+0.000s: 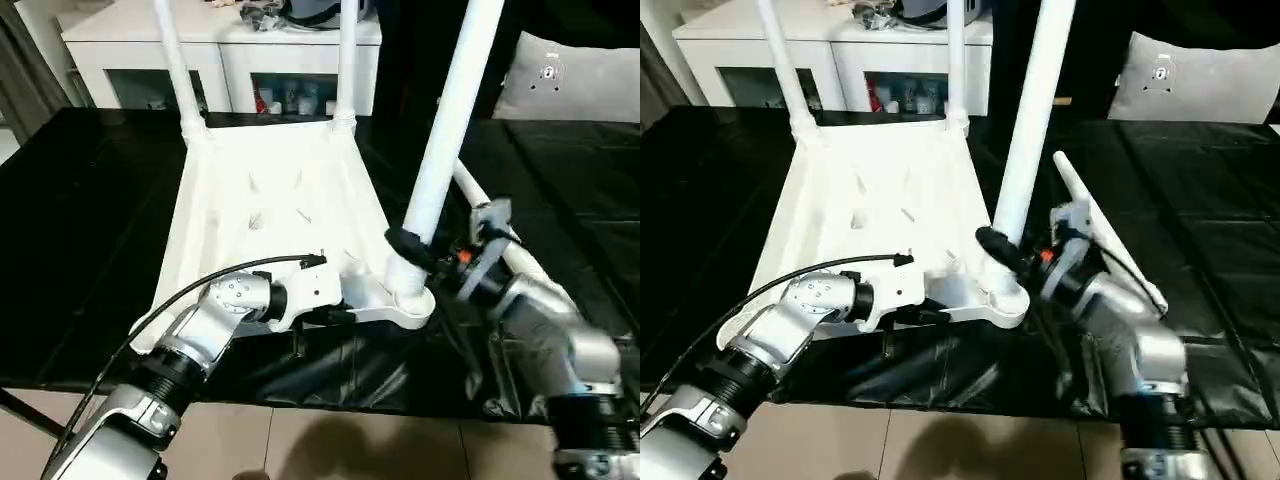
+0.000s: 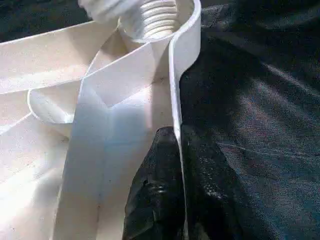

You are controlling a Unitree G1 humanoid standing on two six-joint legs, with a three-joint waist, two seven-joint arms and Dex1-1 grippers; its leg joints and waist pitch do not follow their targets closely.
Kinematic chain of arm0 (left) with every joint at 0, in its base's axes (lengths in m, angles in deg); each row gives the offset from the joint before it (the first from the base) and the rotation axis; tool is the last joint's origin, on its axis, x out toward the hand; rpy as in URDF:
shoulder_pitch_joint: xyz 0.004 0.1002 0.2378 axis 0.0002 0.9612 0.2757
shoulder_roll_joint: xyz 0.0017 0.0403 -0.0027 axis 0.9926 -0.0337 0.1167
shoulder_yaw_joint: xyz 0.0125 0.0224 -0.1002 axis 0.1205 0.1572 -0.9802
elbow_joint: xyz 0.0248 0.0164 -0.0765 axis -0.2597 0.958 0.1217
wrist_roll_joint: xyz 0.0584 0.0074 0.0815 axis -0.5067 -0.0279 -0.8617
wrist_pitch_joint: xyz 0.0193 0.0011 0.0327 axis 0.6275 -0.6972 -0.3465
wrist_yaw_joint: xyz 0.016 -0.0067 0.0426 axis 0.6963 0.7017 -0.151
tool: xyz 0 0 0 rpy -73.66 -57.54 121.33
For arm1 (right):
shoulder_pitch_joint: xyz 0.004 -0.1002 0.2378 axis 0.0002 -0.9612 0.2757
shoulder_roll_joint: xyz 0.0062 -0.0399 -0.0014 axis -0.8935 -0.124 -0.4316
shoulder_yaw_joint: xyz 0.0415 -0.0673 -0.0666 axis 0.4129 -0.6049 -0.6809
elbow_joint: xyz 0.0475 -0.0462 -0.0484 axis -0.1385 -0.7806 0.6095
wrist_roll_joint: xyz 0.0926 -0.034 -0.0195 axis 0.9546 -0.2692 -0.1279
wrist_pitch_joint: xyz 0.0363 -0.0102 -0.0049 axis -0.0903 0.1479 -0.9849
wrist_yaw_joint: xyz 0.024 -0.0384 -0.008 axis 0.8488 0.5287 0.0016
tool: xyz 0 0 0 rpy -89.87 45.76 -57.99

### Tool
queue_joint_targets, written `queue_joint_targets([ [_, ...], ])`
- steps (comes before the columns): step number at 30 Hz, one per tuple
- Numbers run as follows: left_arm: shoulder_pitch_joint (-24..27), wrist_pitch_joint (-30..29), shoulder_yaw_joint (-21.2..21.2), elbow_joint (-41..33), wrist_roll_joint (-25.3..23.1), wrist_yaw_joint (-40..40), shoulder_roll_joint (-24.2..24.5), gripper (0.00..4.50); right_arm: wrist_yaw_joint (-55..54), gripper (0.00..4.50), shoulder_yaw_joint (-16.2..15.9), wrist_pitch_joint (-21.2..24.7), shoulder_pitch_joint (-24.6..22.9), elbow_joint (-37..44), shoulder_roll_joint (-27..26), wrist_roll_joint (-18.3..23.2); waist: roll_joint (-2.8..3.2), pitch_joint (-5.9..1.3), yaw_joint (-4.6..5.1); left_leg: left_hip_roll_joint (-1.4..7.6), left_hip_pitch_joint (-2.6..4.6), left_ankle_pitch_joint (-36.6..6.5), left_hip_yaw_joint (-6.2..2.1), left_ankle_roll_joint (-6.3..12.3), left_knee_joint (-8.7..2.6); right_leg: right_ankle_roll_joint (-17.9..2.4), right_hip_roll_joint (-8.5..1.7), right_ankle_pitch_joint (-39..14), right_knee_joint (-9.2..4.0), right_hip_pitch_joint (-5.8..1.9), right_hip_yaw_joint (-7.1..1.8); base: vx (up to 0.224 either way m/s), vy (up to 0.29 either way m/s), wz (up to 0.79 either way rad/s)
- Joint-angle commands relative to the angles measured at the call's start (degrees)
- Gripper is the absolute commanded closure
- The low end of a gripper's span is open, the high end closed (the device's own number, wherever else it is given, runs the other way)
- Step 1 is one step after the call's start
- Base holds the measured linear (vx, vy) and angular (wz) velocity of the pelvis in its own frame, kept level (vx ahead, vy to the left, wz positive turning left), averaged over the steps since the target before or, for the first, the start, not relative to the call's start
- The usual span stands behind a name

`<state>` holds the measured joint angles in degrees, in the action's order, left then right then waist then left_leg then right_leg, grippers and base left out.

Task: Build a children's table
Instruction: Insert table leg to table base

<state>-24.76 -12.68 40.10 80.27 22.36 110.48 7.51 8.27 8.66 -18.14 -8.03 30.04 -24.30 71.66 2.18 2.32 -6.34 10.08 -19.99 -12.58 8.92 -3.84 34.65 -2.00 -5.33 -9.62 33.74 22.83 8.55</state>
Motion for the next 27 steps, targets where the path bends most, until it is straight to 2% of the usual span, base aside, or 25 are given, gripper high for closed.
queue_joint_targets([
  [1,-0.3,-1.1,0.3,2.3,-1.8,-2.3,0.3,4.50,-0.6,2.62,0.0,-1.6,-0.5,-1.7,-0.4,-0.5,-0.30,-3.31,0.40,3.09,-0.12,-9.5,-0.69,2.35,-4.42,-4.5,-4.63,-22.5,-5.60,-3.25,-3.80,0.000,0.000,0.00],
  [4,-0.4,-1.5,0.3,2.7,-2.0,-2.0,0.3,4.50,-1.0,2.62,0.0,-3.7,-0.7,-5.2,-0.8,-1.9,-0.33,-3.39,0.48,3.09,-0.23,-9.6,-0.74,2.23,-4.45,-4.3,-4.71,-22.6,-5.62,-3.34,-3.78,0.000,0.000,0.00],
  [9,-0.9,-2.0,0.0,3.8,-1.9,-2.3,0.2,4.50,-1.0,2.62,0.0,-4.6,-1.1,-6.5,-0.5,-2.6,-0.33,-3.01,1.05,3.09,0.19,-12.0,-0.78,2.23,-4.67,-3.6,-4.60,-25.8,-6.19,-3.15,-3.61,0.000,0.000,0.00],
  [10,-1.2,-1.9,-0.1,4.3,-1.9,-2.3,0.2,4.50,-1.0,2.62,0.4,-5.0,-1.4,-6.9,-0.3,-2.5,-0.25,-2.89,1.24,3.12,0.20,-12.8,-0.84,2.22,-4.77,-3.4,-4.63,-26.7,-6.37,-3.18,-3.53,0.000,0.000,0.00],
  [11,-1.3,-1.9,-0.1,4.4,-1.9,-2.3,0.1,4.50,-1.0,2.62,0.6,-5.3,-1.5,-7.2,-0.2,-2.3,0.00,-2.54,1.61,3.07,0.58,-15.3,-0.85,1.98,-4.85,-2.9,-4.58,-29.2,-6.93,-2.97,-3.24,0.000,0.000,0.00],
  [13,-1.4,-2.1,-0.2,4.5,-1.7,-2.3,0.1,4.50,-0.9,2.62,1.1,-6.2,-1.8,-8.3,-0.2,-2.1,-0.13,-2.28,2.14,2.83,0.92,-18.1,-1.04,1.58,-4.89,-1.6,-4.64,-32.8,-7.59,-3.08,-2.78,0.000,0.000,0.00],
  [14,-1.4,-2.2,-0.3,4.5,-1.7,-2.3,0.0,4.50,-0.7,2.62,1.2,-6.5,-2.0,-8.8,-0.2,-2.0,0.15,-2.33,2.41,2.78,1.04,-19.3,-1.19,1.38,-4.88,-0.9,-4.61,-34.0,-7.80,-3.08,-2.61,0.000,0.000,0.00],
  [15,-1.5,-2.2,-0.3,4.6,-1.6,-2.4,0.0,4.50,-0.7,2.62,1.4,-6.9,-2.2,-9.3,-0.2,-2.1,0.03,-2.51,2.47,2.77,1.12,-19.3,-1.18,1.37,-4.84,-0.8,-4.71,-33.7,-7.85,-3.11,-2.61,0.000,0.000,0.00],
  [17,-1.7,-2.2,-0.4,5.0,-1.7,-2.6,-0.2,4.50,-0.6,2.62,1.6,-7.2,-2.9,-9.6,-0.2,-2.0,0.10,-2.60,2.54,3.06,0.98,-17.8,-1.16,2.04,-5.12,-2.3,-4.57,-29.7,-7.43,-3.11,-3.00,0.000,0.000,0.00],
  [22,-2.2,-2.0,-0.6,5.9,-1.9,-3.2,-0.4,4.50,-0.9,2.62,2.4,-8.5,-4.4,-10.2,-0.6,-1.6,0.27,-2.52,2.50,3.23,1.14,-19.0,-1.20,1.96,-5.30,-3.3,-4.70,-29.3,-7.32,-3.14,-3.14,0.000,0.000,0.00],
  [27,-2.7,-1.6,-1.0,6.7,-2.1,-4.3,-0.6,4.50,-0.7,2.62,1.6,-10.0,-5.4,-10.5,-0.2,-2.6,0.15,-2.39,2.61,3.18,1.19,-19.8,-1.20,1.90,-5.34,-3.0,-4.81,-30.8,-7.59,-3.05,-3.08,0.000,0.000,0.00],
])
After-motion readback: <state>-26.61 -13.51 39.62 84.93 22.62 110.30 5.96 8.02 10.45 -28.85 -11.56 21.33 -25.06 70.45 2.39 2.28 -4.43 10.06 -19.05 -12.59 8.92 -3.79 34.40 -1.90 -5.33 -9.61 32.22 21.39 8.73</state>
